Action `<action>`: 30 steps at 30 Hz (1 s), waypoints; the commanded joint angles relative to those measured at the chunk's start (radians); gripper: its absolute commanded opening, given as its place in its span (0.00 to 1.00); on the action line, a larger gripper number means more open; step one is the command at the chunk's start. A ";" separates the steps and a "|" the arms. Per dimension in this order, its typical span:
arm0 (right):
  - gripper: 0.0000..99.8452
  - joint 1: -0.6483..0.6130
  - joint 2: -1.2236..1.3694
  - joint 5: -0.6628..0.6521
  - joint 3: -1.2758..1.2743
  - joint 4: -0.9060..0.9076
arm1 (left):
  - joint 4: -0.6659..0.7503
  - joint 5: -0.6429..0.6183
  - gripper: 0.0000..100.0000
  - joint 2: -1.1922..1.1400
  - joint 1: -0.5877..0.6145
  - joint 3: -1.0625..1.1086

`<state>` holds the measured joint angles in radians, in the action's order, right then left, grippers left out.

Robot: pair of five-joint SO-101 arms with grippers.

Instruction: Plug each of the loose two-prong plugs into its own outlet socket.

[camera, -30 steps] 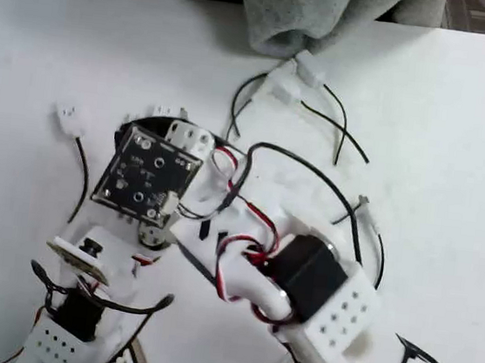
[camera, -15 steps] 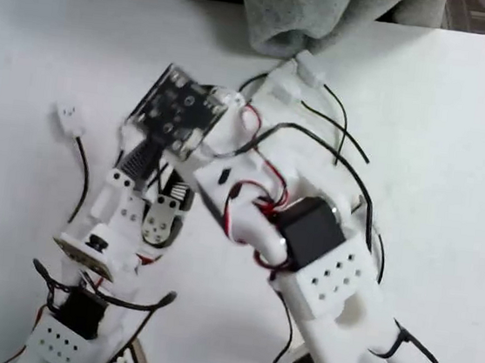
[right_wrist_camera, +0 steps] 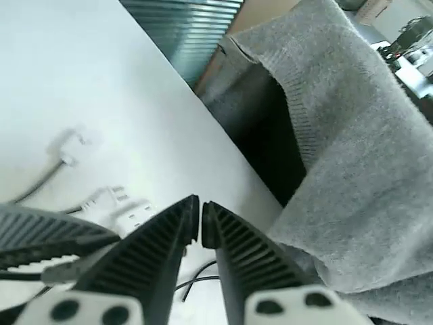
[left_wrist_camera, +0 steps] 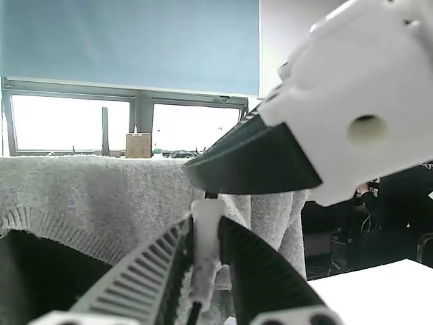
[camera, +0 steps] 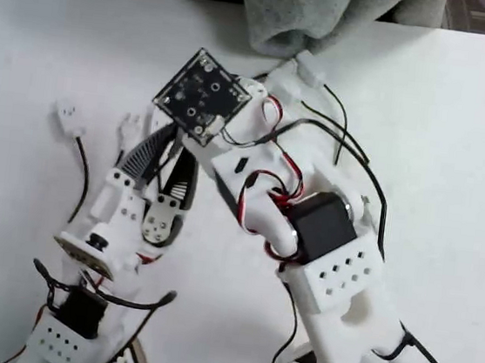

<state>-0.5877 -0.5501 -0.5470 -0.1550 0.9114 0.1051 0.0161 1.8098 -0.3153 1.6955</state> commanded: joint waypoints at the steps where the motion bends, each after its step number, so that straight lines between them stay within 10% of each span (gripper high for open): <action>1: 0.02 0.091 0.004 -0.055 0.002 -0.004 | 0.021 -0.006 0.02 0.016 0.022 -0.043; 20: 0.02 -0.185 -0.133 -0.054 0.012 0.010 | 0.020 -0.006 0.02 0.016 0.022 -0.037; 30: 0.02 0.025 0.090 -0.058 -0.021 -0.119 | 0.020 -0.006 0.02 0.016 0.022 -0.037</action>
<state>-0.6843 -0.5178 -0.5930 -0.1841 0.8332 0.1066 0.0146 1.8113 -0.3046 1.6924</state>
